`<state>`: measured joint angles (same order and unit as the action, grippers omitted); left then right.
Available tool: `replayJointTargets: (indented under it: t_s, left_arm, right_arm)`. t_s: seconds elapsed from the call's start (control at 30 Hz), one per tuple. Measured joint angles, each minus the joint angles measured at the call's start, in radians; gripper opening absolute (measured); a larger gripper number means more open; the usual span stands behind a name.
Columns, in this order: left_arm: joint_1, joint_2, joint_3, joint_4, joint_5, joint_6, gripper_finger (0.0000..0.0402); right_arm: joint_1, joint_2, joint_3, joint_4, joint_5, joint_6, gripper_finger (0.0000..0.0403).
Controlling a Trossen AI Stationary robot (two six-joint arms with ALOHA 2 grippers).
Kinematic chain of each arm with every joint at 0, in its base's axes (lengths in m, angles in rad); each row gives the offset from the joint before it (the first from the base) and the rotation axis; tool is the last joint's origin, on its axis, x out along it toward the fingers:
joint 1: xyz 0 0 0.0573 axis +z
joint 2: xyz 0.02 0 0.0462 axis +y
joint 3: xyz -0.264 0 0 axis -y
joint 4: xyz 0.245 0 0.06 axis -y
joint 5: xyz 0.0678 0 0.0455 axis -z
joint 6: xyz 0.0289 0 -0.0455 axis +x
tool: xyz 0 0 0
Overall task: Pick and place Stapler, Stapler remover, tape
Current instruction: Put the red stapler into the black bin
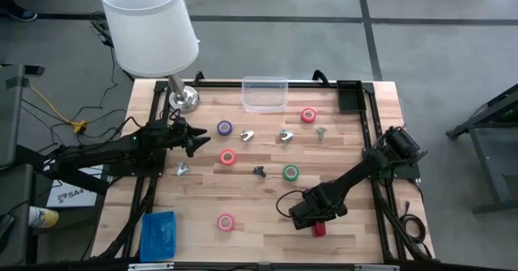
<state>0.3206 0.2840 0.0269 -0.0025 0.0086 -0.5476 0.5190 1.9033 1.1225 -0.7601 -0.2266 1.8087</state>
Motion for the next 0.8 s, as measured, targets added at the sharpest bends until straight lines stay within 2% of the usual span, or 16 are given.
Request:
replayJointTargets:
  t_s: [0.5, 0.8]
  left_arm:
    - [0.0, 0.0, 0.0, 0.0, 0.0, 0.0, 0.025]
    - [0.0, 0.0, 0.0, 0.0, 0.0, 0.0, 0.025]
  right_arm:
    - [-0.003, -0.107, -0.002, -0.047, 0.145, -0.037, 0.0196]
    - [-0.005, -0.277, -0.002, -0.215, 0.21, -0.007, 0.0195]
